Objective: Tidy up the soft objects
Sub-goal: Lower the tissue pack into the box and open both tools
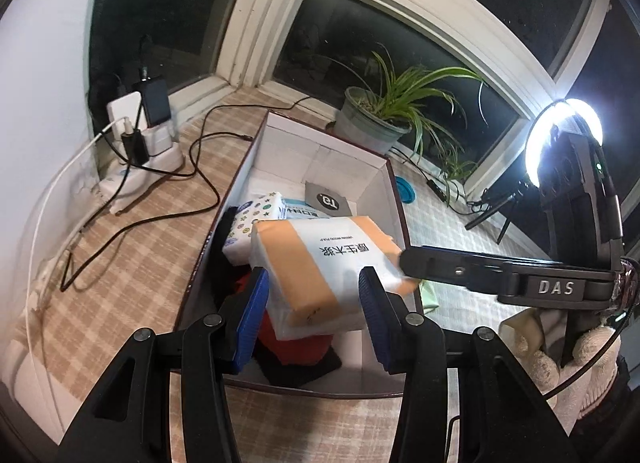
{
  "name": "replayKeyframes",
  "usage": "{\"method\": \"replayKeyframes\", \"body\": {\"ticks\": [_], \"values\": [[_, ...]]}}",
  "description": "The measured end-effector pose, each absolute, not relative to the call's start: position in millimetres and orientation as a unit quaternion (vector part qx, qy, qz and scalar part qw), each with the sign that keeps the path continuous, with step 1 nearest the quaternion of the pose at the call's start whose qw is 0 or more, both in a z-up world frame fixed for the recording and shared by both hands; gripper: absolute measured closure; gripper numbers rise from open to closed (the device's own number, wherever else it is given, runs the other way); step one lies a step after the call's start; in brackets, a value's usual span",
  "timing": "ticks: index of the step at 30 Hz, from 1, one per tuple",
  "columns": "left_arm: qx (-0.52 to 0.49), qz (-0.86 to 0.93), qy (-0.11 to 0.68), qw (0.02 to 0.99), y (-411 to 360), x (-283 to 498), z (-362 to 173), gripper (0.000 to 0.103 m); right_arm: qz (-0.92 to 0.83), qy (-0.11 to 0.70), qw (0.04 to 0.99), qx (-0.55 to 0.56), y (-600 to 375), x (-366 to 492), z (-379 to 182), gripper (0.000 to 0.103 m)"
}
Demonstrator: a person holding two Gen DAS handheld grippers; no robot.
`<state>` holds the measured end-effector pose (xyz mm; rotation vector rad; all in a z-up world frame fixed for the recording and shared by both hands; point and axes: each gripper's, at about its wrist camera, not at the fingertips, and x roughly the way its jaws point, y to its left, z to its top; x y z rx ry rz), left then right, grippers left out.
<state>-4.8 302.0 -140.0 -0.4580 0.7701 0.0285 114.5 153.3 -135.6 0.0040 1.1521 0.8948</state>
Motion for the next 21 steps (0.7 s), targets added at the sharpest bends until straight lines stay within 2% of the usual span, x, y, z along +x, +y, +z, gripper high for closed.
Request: {"method": "replayKeyframes", "body": {"ticks": [11,21], "values": [[-0.225,0.028,0.345,0.911,286.7,-21.8,-119.9,0.059,0.404,0.493,0.77,0.038,87.8,113.2,-112.6,0.052],[-0.234,-0.002,0.339,0.911,227.2,-28.5,-112.5,0.056,0.355,0.502,0.788,0.041,-9.8,147.6,-109.2,0.052]]}}
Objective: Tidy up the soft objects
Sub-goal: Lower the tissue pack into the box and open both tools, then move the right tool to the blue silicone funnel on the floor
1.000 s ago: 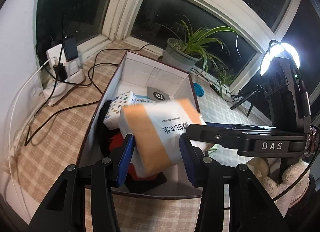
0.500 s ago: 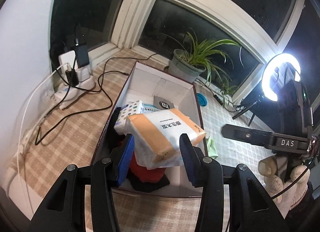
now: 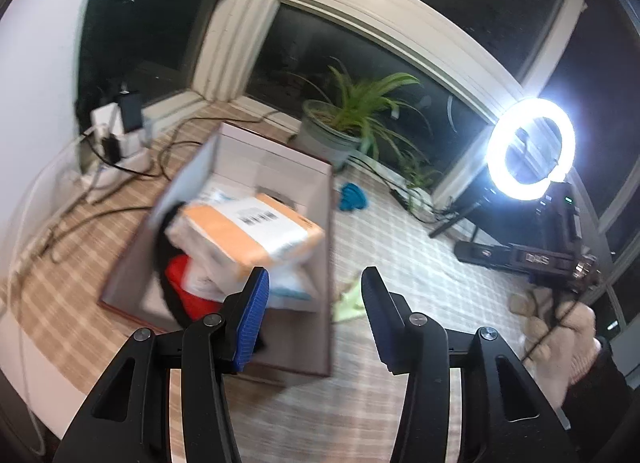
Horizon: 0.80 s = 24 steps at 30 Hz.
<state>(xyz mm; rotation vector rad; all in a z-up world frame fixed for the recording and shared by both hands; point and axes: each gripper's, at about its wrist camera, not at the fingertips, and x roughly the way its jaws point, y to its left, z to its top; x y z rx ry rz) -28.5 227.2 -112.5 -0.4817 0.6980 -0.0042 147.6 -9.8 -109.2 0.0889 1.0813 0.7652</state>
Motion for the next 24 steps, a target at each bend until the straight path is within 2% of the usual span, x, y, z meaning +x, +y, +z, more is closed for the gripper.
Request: {"method": "replayKeyframes", "body": {"ticks": [14,16,18,24], "values": [[-0.205,-0.046,0.404,0.891,112.2,5.5,-135.7,0.056,0.356,0.508,0.785,-0.014,-52.0,196.7,-145.9,0.053],[-0.204,-0.037,0.412,0.887,105.6,14.6,-141.2,0.056,0.359,0.504,0.785,-0.017,-53.7,207.6,-147.5,0.057],[-0.202,-0.026,0.418,0.885,100.1,21.2,-147.0,0.056,0.366,0.5,0.785,-0.016,-54.1,223.4,-149.6,0.067],[-0.193,-0.006,0.431,0.882,86.5,43.2,-156.3,0.056,0.376,0.506,0.777,0.006,-51.6,277.7,-163.5,0.082]]}}
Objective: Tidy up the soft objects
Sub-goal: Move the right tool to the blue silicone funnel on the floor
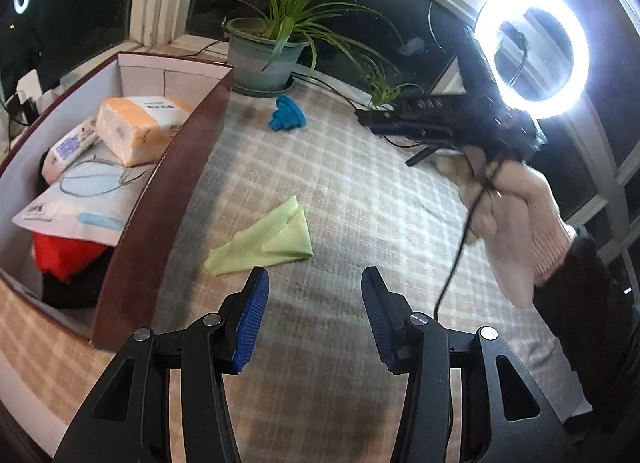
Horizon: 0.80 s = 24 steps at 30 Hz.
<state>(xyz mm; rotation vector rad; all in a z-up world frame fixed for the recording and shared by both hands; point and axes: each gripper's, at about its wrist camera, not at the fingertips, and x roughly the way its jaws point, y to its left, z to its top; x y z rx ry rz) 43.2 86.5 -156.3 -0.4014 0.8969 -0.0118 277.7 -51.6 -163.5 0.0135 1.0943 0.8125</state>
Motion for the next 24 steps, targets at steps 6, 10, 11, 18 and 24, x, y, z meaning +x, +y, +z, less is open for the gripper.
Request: {"method": "replayKeyframes", "body": {"ticks": [6,10,11,18,24], "values": [[-0.18,0.009,0.43,0.885,80.7,65.6,-158.7,0.056,0.383,0.516,0.766,0.036,-32.4,334.1,-182.6,0.087],[-0.176,0.013,0.428,0.886,79.7,73.9,-159.9,0.056,0.384,0.529,0.756,0.037,-8.4,363.0,-201.8,0.088],[-0.176,0.014,0.428,0.886,80.0,75.7,-160.8,0.056,0.383,0.53,0.756,0.035,-2.7,368.7,-206.5,0.088],[-0.185,0.016,0.441,0.878,79.2,79.1,-171.3,0.056,0.397,0.548,0.736,0.033,27.1,396.5,-234.8,0.088],[-0.18,-0.002,0.451,0.874,69.3,81.0,-176.3,0.056,0.421,0.562,0.711,0.016,21.6,374.8,-244.8,0.088]]}}
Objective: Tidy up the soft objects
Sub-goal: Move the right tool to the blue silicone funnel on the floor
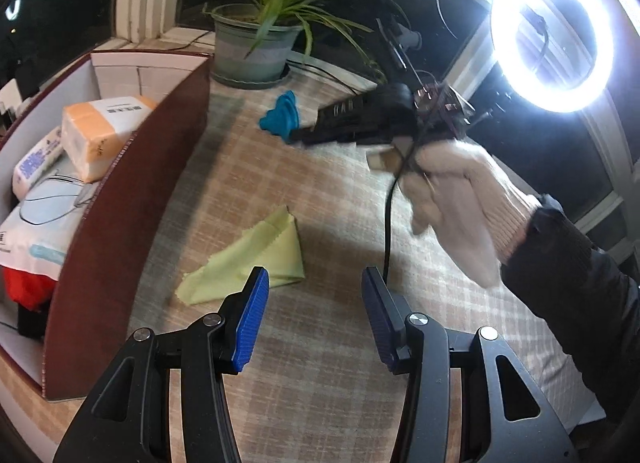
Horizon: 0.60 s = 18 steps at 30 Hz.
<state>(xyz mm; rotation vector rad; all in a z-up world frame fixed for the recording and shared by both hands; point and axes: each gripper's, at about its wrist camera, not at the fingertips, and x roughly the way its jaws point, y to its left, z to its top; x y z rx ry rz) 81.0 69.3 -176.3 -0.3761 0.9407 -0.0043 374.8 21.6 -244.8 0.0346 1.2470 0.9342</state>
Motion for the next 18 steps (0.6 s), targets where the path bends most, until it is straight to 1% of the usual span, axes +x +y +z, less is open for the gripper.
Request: {"method": "replayKeyframes", "body": {"ticks": [4,5,7,10,13,15,18], "values": [[-0.182,-0.003,0.452,0.873,70.7,77.1,-177.8,0.056,0.449,0.578,0.68,-0.034,17.7,332.7,-250.3,0.088],[-0.186,-0.002,0.452,0.872,73.0,76.4,-179.1,0.056,0.457,0.569,0.682,-0.046,11.2,319.3,-242.9,0.088],[-0.196,0.002,0.452,0.87,77.6,76.5,-182.3,0.056,0.463,0.552,0.693,-0.035,-2.5,311.7,-226.3,0.088],[-0.209,0.008,0.45,0.868,83.4,76.1,-184.5,0.056,0.456,0.517,0.724,-0.037,-6.5,316.7,-198.1,0.088],[-0.213,0.012,0.448,0.868,85.8,75.3,-184.3,0.056,0.458,0.486,0.742,-0.066,18.6,331.1,-174.3,0.088],[-0.214,0.014,0.448,0.868,88.3,73.4,-184.6,0.056,0.461,0.477,0.742,-0.098,47.5,343.5,-170.7,0.088],[-0.219,0.017,0.448,0.867,94.3,72.1,-185.8,0.056,0.459,0.481,0.735,-0.132,78.3,353.7,-181.0,0.088]]}}
